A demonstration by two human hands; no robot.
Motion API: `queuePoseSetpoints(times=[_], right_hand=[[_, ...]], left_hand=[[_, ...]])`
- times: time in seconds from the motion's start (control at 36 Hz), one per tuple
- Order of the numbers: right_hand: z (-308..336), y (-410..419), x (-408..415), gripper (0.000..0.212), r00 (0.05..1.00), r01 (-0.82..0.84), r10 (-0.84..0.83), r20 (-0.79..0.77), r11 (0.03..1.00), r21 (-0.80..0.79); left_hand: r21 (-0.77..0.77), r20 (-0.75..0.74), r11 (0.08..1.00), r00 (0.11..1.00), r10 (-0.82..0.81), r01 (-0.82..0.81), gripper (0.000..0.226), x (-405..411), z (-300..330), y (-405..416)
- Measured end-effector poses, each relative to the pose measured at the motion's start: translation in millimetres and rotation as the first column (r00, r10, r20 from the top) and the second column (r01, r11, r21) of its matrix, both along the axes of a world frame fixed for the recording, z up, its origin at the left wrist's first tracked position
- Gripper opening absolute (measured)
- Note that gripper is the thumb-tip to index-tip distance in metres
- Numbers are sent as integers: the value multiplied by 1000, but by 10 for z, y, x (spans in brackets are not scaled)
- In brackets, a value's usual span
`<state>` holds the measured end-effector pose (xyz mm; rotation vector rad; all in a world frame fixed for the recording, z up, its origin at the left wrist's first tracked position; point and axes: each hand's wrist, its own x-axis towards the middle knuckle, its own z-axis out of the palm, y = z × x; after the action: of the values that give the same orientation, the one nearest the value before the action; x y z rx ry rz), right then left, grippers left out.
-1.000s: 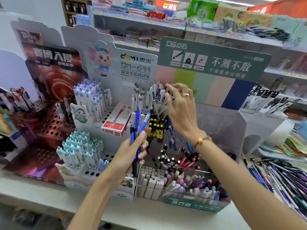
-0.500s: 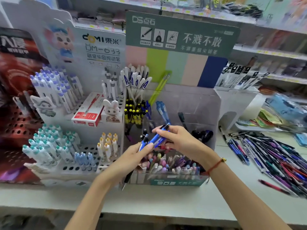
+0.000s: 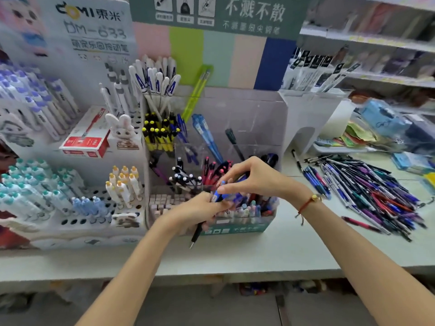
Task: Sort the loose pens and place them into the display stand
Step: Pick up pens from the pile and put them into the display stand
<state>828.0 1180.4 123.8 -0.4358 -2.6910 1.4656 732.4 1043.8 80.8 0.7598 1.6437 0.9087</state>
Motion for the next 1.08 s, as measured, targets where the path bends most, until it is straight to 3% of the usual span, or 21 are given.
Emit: queuePoseSetpoints(times=[0.08, 0.14, 0.22, 0.33, 0.44, 0.56, 0.61, 0.72, 0.83, 0.97, 1.08], right_hand=[[12, 56, 48, 23, 1000, 10, -10, 12, 1000, 9], [39, 94, 72, 20, 999, 34, -34, 4, 999, -30], [99, 165, 124, 13, 998, 60, -57, 23, 976, -208], [154, 219, 144, 8, 974, 212, -227, 17, 876, -433], [210, 238, 135, 14, 927, 332, -375, 13, 805, -491], [264, 304, 226, 7, 875, 387, -483, -34, 740, -550], [279, 334, 282, 7, 842, 404, -536, -67, 707, -581], [304, 341, 319, 4, 797, 432, -598, -92, 669, -605], [330, 338, 340, 3, 770, 455, -626, -121, 672, -585], [347, 362, 494, 12, 764, 548, -632, -126, 740, -389], [333, 357, 636, 11, 776, 552, -617, -133, 765, -331]], left_hand=[[17, 60, 1000, 998, 2, -3, 16, -5, 31, 52], [43, 22, 999, 1000, -19, 18, 18, -27, 79, 67], [115, 21, 993, 1000, 7, -10, 42, -71, 148, 61], [99, 156, 967, 963, 220, -236, 43, -116, 234, 16], [98, 114, 878, 882, 457, -468, 33, -260, 217, -59], [193, 235, 729, 752, 615, -657, 24, -382, 216, -227], [232, 221, 673, 712, 667, -702, 23, -414, 198, -317], [298, 224, 564, 631, 743, -770, 21, -428, 159, -424], [367, 232, 528, 626, 745, -765, 21, -411, 162, -459], [426, 270, 480, 614, 742, -767, 21, -417, 178, -524], [493, 127, 509, 637, 761, -706, 21, -412, 147, -618]])
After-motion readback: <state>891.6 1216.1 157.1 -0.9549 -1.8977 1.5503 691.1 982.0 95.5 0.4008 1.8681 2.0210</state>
